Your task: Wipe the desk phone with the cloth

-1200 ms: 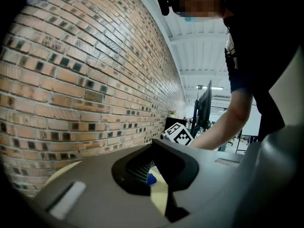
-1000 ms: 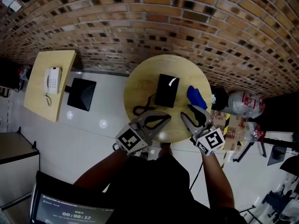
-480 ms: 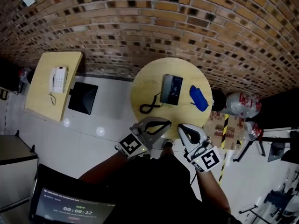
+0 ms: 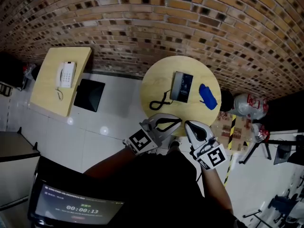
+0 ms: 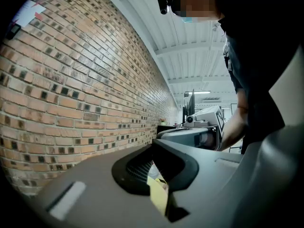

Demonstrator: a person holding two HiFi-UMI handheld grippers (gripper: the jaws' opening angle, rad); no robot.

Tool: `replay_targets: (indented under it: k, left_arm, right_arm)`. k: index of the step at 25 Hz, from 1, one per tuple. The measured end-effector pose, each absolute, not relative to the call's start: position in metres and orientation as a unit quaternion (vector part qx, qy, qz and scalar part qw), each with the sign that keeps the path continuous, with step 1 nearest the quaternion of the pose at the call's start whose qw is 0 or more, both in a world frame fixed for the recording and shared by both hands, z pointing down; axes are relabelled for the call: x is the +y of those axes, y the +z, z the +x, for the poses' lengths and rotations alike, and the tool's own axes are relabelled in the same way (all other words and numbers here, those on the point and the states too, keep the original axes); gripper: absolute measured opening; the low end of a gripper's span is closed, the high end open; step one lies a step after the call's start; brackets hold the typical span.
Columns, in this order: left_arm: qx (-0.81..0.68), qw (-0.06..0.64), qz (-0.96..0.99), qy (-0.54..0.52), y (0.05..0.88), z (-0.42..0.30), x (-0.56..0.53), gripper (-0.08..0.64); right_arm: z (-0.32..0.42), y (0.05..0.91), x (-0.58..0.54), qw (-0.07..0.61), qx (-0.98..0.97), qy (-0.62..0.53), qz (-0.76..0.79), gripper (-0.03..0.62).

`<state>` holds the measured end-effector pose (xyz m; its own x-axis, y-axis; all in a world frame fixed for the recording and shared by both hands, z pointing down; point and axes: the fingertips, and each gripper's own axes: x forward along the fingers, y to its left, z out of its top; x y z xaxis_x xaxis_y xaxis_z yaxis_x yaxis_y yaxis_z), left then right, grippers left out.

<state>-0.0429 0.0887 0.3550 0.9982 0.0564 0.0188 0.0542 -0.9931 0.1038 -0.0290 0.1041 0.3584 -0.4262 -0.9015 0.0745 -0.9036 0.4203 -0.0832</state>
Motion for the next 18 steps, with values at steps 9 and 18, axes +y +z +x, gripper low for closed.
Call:
replay_targets:
  k: [9,18]
  left_arm:
    - [0.031,0.037,0.999,0.009,0.352,-0.043,0.085,0.002]
    - [0.026,0.042,0.999,0.01,0.355,-0.038,0.075,0.002]
  right_arm:
    - [-0.036,0.359,0.097,0.003,-0.844,0.059,0.533,0.0]
    - [-0.032,0.364,0.088,0.001,-0.85,0.063,0.524,0.0]
